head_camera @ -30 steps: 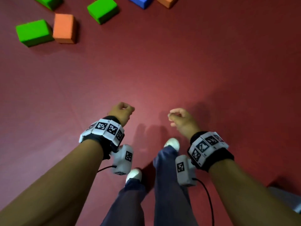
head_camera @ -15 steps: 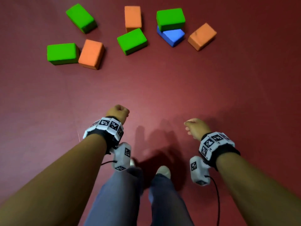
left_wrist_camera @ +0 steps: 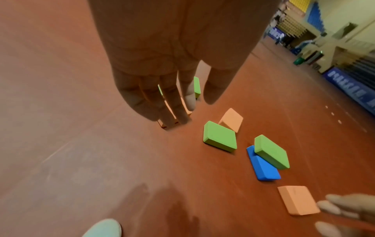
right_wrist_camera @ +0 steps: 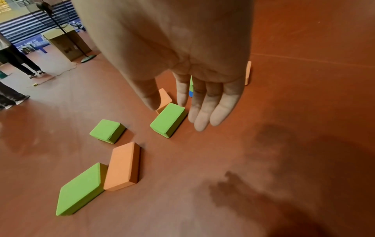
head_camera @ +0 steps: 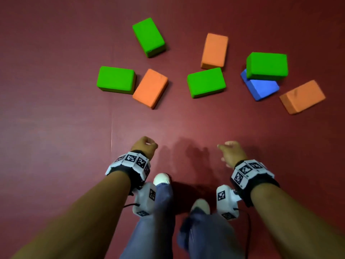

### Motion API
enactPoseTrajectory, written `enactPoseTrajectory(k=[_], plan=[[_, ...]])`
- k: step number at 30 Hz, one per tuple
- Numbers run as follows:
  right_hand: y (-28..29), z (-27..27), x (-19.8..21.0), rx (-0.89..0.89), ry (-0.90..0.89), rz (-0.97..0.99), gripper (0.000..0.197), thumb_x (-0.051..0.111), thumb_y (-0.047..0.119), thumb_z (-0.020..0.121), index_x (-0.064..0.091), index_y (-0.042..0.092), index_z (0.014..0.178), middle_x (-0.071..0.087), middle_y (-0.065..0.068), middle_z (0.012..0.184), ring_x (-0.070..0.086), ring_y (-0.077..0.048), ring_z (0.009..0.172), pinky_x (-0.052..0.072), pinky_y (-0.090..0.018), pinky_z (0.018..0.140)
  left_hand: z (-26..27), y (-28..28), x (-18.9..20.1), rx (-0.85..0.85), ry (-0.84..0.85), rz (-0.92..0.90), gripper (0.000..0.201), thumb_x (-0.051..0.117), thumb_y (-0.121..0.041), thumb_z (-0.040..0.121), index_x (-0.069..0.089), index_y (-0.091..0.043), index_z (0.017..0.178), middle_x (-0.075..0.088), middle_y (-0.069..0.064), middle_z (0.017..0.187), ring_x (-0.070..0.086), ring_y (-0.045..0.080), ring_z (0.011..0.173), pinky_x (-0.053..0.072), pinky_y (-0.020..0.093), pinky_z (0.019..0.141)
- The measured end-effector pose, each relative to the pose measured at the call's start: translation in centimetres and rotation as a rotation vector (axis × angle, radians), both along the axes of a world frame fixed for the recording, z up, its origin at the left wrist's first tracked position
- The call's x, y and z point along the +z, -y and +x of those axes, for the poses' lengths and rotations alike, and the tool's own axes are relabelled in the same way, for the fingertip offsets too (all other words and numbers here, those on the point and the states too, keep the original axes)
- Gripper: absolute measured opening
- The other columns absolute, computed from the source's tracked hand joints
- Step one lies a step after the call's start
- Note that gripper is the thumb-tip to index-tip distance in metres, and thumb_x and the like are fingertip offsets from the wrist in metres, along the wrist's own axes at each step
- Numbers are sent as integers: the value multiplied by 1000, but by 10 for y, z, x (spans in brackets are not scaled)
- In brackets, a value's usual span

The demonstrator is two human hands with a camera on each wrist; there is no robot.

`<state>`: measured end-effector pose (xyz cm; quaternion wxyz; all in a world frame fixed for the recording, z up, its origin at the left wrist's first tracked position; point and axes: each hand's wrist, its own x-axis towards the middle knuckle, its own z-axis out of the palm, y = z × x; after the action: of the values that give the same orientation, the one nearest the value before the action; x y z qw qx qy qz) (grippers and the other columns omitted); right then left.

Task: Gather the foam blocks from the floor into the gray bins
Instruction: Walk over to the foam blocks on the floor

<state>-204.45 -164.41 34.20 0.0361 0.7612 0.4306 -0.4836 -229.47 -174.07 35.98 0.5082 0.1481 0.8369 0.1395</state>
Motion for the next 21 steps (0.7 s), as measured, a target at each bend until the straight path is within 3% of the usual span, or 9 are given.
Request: enactPoseTrajectory(k=[2,5,9,12,16,21], plan=[[-36,-19,-7,5,8,9,46,64,35,82,51,18,122,61,-9,120,61,-32,108,47,-48,97,-22,-37,-13,-33,-28,-21,5,57,-23,88,54,-19,88,63,11,99,57,28,88,45,31,80],[-96,-40,-17,65,39,24,50,66,29,83,48,15,128,59,-8,112,59,-25,101,46,-38,91,-47,-97,-35,-85,-48,-46,10,56,-25,90,54,-17,96,61,11,104,53,26,85,44,31,79],[-173,-71,-40,319,151,46,56,65,21,84,42,14,135,48,-13,132,51,-31,117,40,-31,93,-70,-168,-70,-176,-67,-108,29,53,-25,92,52,-13,118,58,10,122,56,31,105,44,33,84],[-223,-95,-73,496,178,74,58,64,18,83,40,17,137,39,-14,136,49,-33,117,40,-30,91,-83,-214,-100,-235,-109,-139,33,54,-26,92,50,-15,122,54,9,128,53,31,110,41,32,87],[-278,-124,-119,617,175,102,58,65,14,81,43,16,134,42,-14,131,50,-34,114,40,-31,89,-109,-267,-144,-275,-171,-146,39,56,-28,89,49,-16,125,47,14,130,50,34,115,40,37,95],[-318,-144,-192,770,206,71,65,66,12,80,39,16,138,39,-12,137,46,-34,120,39,-34,95,-148,-305,-210,-417,-276,-180,54,59,-26,86,39,-21,137,39,17,136,43,37,121,38,41,99]])
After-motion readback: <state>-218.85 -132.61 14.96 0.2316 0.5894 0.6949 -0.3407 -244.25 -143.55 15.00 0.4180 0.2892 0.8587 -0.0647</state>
